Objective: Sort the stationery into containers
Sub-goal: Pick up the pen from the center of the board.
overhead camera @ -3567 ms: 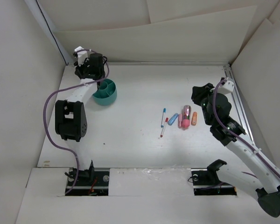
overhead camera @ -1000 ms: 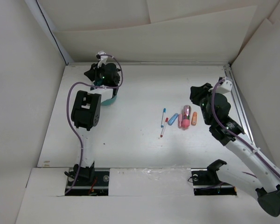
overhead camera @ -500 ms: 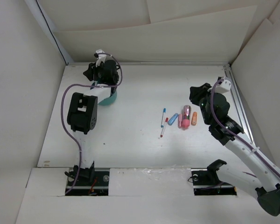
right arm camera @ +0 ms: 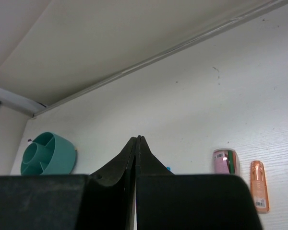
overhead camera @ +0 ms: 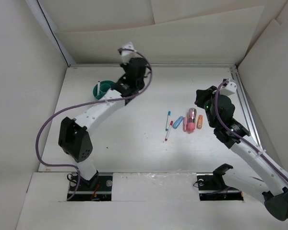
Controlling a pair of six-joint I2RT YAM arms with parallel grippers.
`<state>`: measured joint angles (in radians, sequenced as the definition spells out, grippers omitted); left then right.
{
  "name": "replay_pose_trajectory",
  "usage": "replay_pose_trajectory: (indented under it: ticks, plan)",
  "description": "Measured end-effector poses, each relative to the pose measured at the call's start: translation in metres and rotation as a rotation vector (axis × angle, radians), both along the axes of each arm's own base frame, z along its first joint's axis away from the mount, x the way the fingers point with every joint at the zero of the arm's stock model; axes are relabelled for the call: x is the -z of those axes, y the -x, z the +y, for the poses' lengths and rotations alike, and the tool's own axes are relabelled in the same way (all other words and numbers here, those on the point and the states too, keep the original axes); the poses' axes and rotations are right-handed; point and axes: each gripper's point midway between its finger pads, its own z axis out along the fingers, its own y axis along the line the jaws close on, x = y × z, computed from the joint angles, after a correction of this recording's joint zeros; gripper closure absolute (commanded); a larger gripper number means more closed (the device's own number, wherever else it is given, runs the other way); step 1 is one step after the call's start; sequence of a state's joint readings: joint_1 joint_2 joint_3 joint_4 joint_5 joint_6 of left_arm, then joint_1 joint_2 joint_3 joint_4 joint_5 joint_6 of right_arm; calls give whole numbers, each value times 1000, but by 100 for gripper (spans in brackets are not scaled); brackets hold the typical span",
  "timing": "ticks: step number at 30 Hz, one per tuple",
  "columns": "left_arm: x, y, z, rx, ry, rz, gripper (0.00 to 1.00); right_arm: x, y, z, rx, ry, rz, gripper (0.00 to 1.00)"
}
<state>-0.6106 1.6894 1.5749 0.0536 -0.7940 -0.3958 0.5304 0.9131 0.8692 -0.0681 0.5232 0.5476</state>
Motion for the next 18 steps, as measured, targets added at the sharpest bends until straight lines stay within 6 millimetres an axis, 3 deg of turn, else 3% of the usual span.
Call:
replay_pose_trajectory:
  ticks: [3,5,8,11,13,18]
  plan:
    - [54,32,-84,219,-28,115,100,1,0,-5,27,2,5,93]
    - [103,57,-120,338,-71,221,100,2,-1,-10,51,-2,7,86]
    - [165,80,-144,456,-99,371,95,3,-1,-15,80,-9,11,74]
    - [208,90,-152,506,-111,478,83,6,-1,-20,107,-9,24,64]
    - [226,94,-157,518,-130,518,72,8,-1,-23,121,-8,29,61]
    - [258,107,-197,587,-176,576,70,10,0,-26,131,-8,37,59]
